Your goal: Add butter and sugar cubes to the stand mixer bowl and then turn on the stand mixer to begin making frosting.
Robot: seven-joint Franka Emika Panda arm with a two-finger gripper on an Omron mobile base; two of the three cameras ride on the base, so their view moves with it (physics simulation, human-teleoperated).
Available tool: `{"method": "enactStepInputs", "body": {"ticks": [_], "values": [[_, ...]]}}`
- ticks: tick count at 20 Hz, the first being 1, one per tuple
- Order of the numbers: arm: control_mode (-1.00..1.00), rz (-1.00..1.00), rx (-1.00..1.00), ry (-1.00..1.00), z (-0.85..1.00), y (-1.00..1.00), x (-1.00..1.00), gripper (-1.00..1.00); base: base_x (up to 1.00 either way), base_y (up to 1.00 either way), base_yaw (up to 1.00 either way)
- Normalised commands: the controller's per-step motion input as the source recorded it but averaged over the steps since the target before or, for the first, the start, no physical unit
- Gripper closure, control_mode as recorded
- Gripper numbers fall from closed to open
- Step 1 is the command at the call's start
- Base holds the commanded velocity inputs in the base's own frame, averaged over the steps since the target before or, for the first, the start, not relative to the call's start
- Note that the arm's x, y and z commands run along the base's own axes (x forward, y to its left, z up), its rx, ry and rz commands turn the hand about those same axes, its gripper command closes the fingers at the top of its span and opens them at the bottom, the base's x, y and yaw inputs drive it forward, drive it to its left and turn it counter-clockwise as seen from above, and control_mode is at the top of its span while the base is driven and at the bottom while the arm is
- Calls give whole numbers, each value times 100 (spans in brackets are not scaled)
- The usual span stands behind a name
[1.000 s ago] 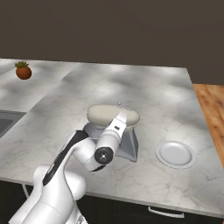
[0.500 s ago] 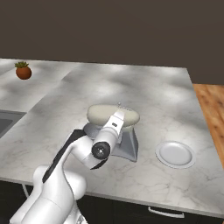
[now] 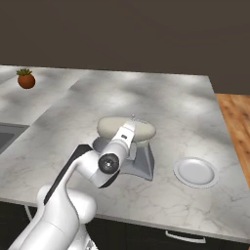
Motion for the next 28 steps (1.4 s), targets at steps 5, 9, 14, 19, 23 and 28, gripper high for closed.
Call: {"method": "enactStepInputs", "body": {"ticks": [5, 9, 14, 19, 23, 28], "values": [[-100, -1, -4, 0, -25, 9, 15, -100, 0, 0, 0], [-100, 0, -3, -2, -27, 0, 21, -100, 0, 0, 0], [-100, 0, -2, -5, -24, 0, 18, -100, 0, 0, 0], [-100, 0, -2, -6, -11, 0, 12, -100, 0, 0, 0], [-100, -1, -1, -6, -5, 2, 13, -100, 0, 0, 0], [-100, -1, 0, -6, -3, 14, 10, -100, 0, 0, 0]]}}
